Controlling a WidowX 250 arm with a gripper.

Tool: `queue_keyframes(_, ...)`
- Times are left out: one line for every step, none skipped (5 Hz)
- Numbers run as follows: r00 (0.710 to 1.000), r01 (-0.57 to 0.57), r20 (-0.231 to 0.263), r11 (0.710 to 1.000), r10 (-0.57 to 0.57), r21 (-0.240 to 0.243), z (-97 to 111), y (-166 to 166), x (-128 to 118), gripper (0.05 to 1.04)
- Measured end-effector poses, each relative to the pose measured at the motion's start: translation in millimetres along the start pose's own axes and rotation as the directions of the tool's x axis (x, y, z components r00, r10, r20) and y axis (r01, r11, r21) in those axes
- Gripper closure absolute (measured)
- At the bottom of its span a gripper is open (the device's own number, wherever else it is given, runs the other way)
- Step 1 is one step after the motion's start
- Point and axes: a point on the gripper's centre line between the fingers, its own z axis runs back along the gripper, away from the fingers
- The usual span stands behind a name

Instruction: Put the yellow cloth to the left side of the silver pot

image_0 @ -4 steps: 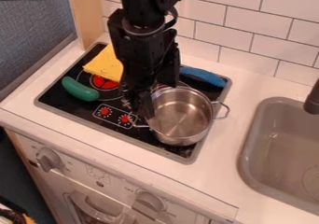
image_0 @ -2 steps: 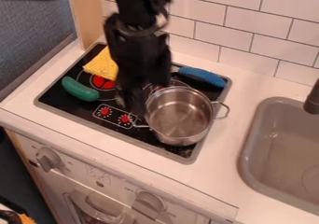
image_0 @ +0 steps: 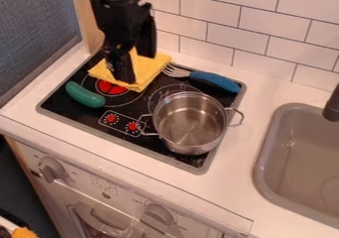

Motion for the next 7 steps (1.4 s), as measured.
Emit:
queue_keyframes(1.0,0.01,-0.007,1.0,-0.01,0.021,-14.7,-27.6,27.4,0.083)
queue_keyframes(1.0,0.001,0.006,1.0,-0.001,0.025,-26.7,-46.1,51.9,0.083)
queue_keyframes(0.999,-0.039,-0.02,0.999,0.039,0.018,-46.2,-57.5,68.8,0.082)
queue_keyframes(0.999,-0.052,-0.007,0.998,0.052,0.041,-62.1,-65.6,79.2,0.083)
queue_keyframes(0.998,-0.055,-0.003,0.996,0.055,0.071,-78.5,-65.3,78.4,0.083)
queue_keyframes(1.0,-0.023,0.001,0.996,0.023,0.083,-86.8,-72.8,70.6,0.083)
queue_keyframes(1.0,-0.027,0.001,0.997,0.027,0.079,-89.2,-74.6,68.3,0.083)
